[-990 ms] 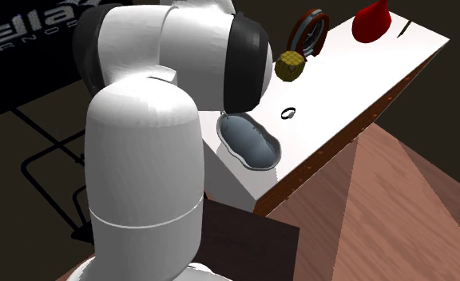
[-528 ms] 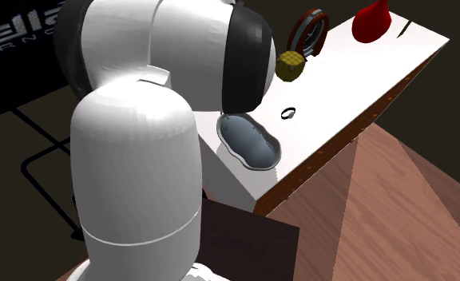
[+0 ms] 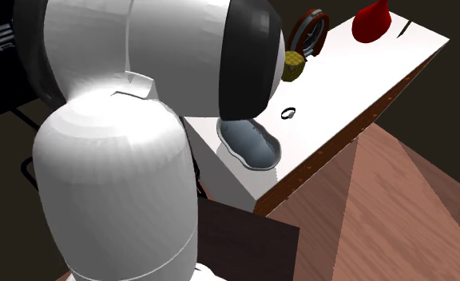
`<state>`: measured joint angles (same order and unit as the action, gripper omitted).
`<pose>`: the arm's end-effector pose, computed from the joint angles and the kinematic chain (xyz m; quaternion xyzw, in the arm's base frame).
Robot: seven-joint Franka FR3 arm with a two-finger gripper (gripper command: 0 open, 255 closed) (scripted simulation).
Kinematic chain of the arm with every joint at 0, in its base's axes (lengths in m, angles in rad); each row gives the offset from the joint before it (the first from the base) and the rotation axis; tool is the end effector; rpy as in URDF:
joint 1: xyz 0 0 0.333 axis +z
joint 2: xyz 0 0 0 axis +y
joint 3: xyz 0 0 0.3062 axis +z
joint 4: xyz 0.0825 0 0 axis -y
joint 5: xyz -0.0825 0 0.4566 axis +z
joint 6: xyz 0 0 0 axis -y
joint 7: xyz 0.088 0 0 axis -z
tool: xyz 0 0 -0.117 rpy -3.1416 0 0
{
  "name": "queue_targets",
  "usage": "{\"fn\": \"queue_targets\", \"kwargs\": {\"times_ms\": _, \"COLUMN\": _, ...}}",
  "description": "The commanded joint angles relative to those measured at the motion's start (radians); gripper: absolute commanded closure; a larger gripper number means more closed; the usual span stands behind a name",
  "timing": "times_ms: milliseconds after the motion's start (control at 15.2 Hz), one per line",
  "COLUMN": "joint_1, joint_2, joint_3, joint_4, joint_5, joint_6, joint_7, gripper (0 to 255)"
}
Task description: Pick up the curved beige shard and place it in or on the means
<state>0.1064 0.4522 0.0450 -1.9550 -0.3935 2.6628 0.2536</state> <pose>0.6795 0.1126 0.1970 0.9808 0.1072 0.1445 0.0747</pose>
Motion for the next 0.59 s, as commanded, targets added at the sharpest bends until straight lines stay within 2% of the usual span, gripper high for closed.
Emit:
{"fn": "queue_targets", "kwargs": {"times_ms": 0, "joint_1": -0.012, "joint_2": -0.051, "joint_3": -0.007, "joint_4": -0.089, "joint_5": -0.010, "joint_6": 0.041, "joint_7": 0.000, "gripper": 255}}
{"fn": "queue_targets", "kwargs": {"times_ms": 528, "joint_1": -0.068, "joint_2": -0.262, "joint_3": -0.052, "joint_4": -0.440, "joint_5": -0.065, "joint_6": 0.197, "joint_7": -0.016, "gripper": 255}}
